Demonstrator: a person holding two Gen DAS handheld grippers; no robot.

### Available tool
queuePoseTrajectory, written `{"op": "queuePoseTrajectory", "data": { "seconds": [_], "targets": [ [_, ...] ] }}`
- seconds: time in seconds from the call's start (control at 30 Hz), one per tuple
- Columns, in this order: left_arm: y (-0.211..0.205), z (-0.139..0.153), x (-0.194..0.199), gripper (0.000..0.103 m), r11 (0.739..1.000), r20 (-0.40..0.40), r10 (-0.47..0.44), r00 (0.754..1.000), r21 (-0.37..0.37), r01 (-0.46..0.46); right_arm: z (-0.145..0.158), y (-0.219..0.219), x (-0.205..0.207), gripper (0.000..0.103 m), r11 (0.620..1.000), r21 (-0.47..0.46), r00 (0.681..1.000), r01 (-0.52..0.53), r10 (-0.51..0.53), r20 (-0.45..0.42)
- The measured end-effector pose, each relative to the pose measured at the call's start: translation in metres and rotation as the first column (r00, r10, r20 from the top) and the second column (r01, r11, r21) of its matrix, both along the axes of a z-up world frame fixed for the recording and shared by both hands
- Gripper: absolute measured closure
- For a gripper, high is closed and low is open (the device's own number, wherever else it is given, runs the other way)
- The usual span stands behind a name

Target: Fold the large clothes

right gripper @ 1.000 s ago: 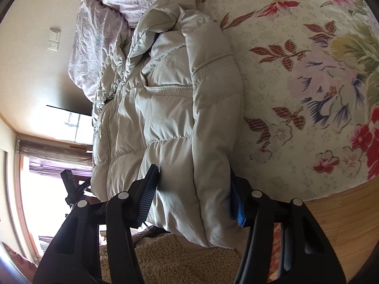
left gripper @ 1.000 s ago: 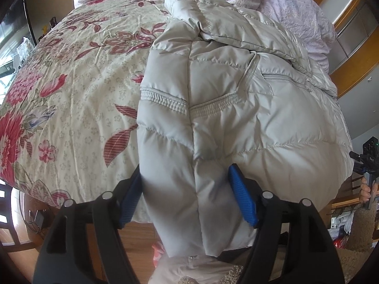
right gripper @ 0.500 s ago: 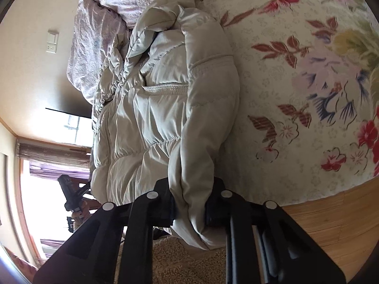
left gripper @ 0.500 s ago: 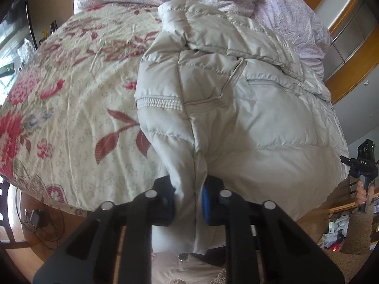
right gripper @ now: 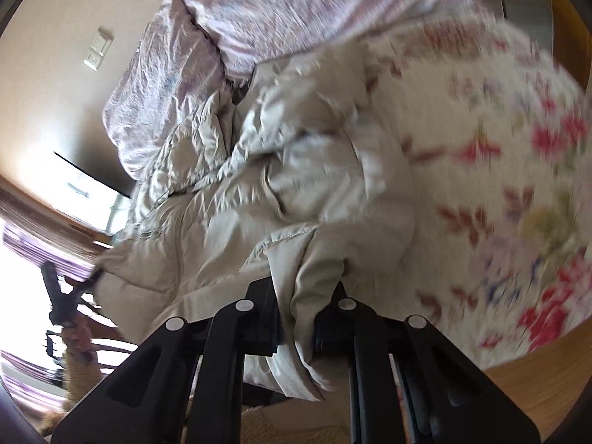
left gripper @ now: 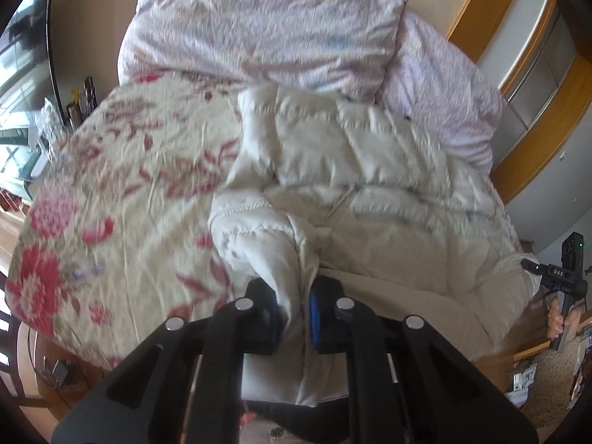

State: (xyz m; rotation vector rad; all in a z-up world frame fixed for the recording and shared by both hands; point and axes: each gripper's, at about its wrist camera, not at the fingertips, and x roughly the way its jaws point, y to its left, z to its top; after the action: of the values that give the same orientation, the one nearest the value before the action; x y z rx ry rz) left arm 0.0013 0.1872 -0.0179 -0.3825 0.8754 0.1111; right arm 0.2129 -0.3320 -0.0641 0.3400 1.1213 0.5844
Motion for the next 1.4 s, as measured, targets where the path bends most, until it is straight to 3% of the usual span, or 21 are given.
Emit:
{"op": "queuePoseTrajectory", "data": {
  "seconds": [0.17, 0.5, 0.73, 1.2, 1.4],
  "targets": [
    [0.005, 0.018, 0.022, 0.091, 1.000, 0.031, 0.022, 0.999, 0.004, -0.022, 0.019, 0.023, 0.019, 0.090, 0.998, -0.068, 0.997, 0.004, 0.001, 0.074],
    [0.024, 0.047, 0.080, 0.091, 0.997, 0.080, 0.078, 0.994, 0.018, -0.080, 0.043, 0.050, 0.079, 0.090, 0.996, -0.066, 0.992, 0.068, -0.060, 0.111],
    [0.040, 0.061, 0.136, 0.091, 0.991, 0.100, 0.131, 0.986, 0.017, -0.133, 0.056, 0.066, 0.133, 0.090, 0.986, -0.035, 0.981, 0.163, -0.159, 0.110],
    [0.071, 0.038, 0.258, 0.088, 0.976, 0.071, 0.217, 0.973, -0.016, -0.217, 0.037, 0.090, 0.248, 0.085, 0.933, 0.037, 0.931, 0.358, -0.360, 0.065],
    [0.087, 0.018, 0.286, 0.068, 0.957, 0.075, 0.277, 0.958, -0.110, -0.268, 0.020, 0.088, 0.278, 0.073, 0.908, 0.089, 0.911, 0.410, -0.411, 0.001]
  ]
}}
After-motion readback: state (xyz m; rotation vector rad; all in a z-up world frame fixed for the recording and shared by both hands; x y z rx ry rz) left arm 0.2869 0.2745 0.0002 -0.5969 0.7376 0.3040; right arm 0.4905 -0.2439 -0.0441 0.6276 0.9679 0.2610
